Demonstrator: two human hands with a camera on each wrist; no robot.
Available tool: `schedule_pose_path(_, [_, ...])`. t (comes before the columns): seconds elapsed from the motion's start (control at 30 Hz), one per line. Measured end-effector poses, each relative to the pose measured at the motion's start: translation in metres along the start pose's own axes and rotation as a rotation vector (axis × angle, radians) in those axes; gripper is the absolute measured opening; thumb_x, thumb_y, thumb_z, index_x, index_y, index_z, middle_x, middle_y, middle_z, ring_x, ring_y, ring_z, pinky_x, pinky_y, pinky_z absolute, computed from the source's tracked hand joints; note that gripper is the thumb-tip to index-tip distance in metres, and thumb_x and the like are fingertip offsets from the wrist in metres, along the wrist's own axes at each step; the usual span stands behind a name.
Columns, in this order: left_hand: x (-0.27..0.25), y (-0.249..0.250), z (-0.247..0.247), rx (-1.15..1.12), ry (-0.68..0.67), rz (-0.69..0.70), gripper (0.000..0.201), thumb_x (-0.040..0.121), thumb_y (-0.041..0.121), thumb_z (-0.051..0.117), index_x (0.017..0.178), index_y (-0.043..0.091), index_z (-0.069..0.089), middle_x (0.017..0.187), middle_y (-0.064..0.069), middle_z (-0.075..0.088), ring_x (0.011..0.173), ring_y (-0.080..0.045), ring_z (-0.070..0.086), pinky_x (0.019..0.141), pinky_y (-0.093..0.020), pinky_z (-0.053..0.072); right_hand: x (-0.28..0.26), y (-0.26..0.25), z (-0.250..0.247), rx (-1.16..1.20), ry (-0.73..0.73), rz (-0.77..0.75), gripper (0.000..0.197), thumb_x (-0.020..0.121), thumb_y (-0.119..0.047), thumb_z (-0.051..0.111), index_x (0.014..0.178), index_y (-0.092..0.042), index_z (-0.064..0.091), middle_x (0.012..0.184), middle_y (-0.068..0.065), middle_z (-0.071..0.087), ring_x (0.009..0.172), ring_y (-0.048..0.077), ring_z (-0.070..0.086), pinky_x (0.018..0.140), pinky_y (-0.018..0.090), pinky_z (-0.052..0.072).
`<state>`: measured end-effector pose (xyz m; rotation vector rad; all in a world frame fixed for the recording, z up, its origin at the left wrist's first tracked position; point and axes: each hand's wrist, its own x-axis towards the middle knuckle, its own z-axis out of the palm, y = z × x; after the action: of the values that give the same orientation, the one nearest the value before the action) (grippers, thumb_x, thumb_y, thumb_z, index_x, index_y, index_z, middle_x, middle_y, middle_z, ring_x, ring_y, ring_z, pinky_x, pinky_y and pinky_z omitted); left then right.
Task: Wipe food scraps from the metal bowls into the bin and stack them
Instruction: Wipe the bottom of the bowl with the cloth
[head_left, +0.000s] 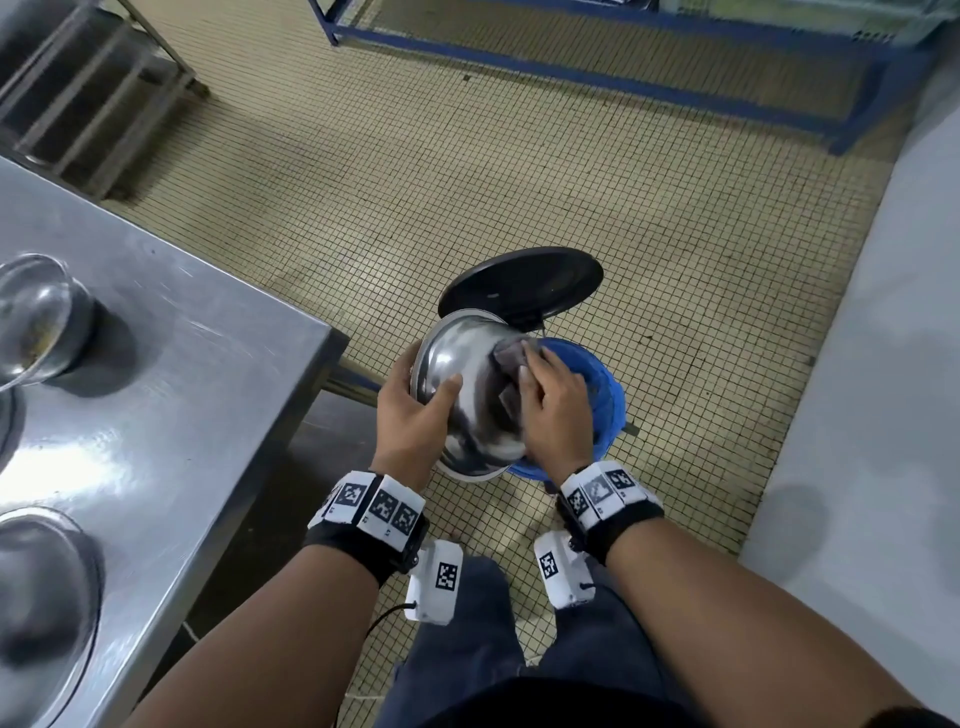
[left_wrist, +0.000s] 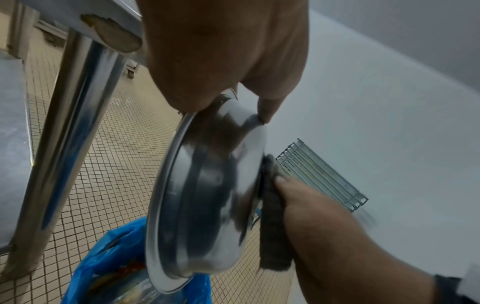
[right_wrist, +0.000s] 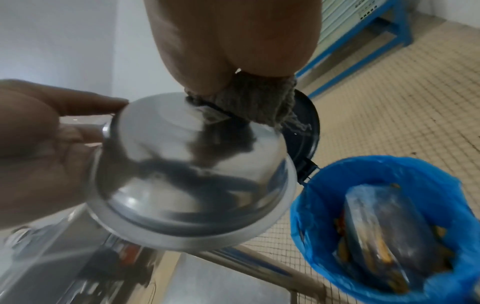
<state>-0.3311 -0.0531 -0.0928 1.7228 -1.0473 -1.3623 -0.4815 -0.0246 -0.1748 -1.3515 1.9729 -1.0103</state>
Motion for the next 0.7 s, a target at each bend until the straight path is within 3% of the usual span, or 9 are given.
schedule_pose_path(0.13, [-0.002, 0.0, 0.003, 0.065, -0.011, 0.056, 0.062, 0.091, 0.022, 0.08, 0.147, 0.02, 0.053, 0.131, -0.002, 0.067, 0.117, -0.021, 0.069, 0.099, -0.047, 0.06, -0.007, -0.025, 0.003, 0.008, -0.031, -0.215, 0.045, 0.106, -0.042, 0.04, 0.145, -0.026, 0.055, 0.155, 0.0, 0.047, 0.132, 0.022, 0.048, 0.112, 0.033, 0.038])
schedule_pose_path(0.27, [-0.005, -0.002, -0.003, 0.095, -0.012, 0.05, 0.061, 0.09, 0.022, 0.079, 0.146, 0.023, 0.055, 0.127, -0.002, 0.07, 0.114, -0.021, 0.071, 0.096, -0.049, 0.062, 0.006, -0.005, 0.007, 0.011, -0.051, 0.043, 0.053, 0.103, -0.051, 0.031, 0.145, -0.03, 0.053, 0.149, -0.002, 0.053, 0.123, 0.027, 0.054, 0.106, 0.037, 0.042])
schedule_pose_path(0.37, [-0.006, -0.002, -0.005, 0.132, -0.035, 0.061, 0.069, 0.087, 0.031, 0.081, 0.148, 0.024, 0.052, 0.13, -0.001, 0.069, 0.117, -0.02, 0.069, 0.096, -0.048, 0.061, 0.014, -0.015, -0.002, 0.032, -0.027, -0.005, 0.054, 0.103, -0.051, 0.031, 0.145, -0.027, 0.055, 0.147, -0.004, 0.054, 0.126, 0.022, 0.051, 0.104, 0.03, 0.038])
schedule_pose_path(0.47, [-0.004, -0.003, -0.003, 0.174, -0.058, 0.109, 0.063, 0.093, 0.017, 0.079, 0.15, 0.016, 0.051, 0.13, -0.001, 0.067, 0.116, -0.013, 0.068, 0.091, -0.026, 0.061, 0.01, -0.034, -0.005, 0.008, -0.078, -0.192, 0.041, 0.107, -0.041, 0.043, 0.144, -0.029, 0.056, 0.15, -0.005, 0.051, 0.125, 0.019, 0.049, 0.101, 0.031, 0.043])
schedule_pose_path(0.53, [-0.004, -0.003, -0.003, 0.196, -0.068, 0.131, 0.061, 0.094, 0.012, 0.077, 0.15, 0.015, 0.051, 0.129, -0.001, 0.067, 0.114, -0.009, 0.068, 0.088, -0.02, 0.06, 0.012, -0.024, 0.0, -0.003, -0.093, -0.166, 0.043, 0.106, -0.045, 0.04, 0.141, -0.028, 0.059, 0.147, -0.005, 0.054, 0.122, 0.02, 0.052, 0.105, 0.034, 0.044])
schedule_pose_path(0.63, [-0.008, -0.005, -0.008, 0.197, -0.064, 0.124, 0.058, 0.093, 0.017, 0.077, 0.147, 0.02, 0.055, 0.127, 0.0, 0.07, 0.114, -0.015, 0.07, 0.095, -0.039, 0.062, 0.021, -0.001, 0.003, 0.046, -0.06, 0.041, 0.06, 0.1, -0.058, 0.028, 0.139, -0.026, 0.06, 0.133, -0.004, 0.066, 0.112, 0.022, 0.061, 0.097, 0.046, 0.052])
schedule_pose_path(0.7, [-0.009, -0.005, -0.008, 0.167, -0.045, 0.089, 0.058, 0.093, 0.018, 0.078, 0.147, 0.021, 0.055, 0.126, 0.001, 0.07, 0.114, -0.016, 0.07, 0.097, -0.045, 0.061, 0.017, -0.005, -0.001, 0.045, -0.059, 0.037, 0.055, 0.102, -0.055, 0.034, 0.141, -0.026, 0.058, 0.137, -0.005, 0.064, 0.11, 0.023, 0.059, 0.095, 0.045, 0.053])
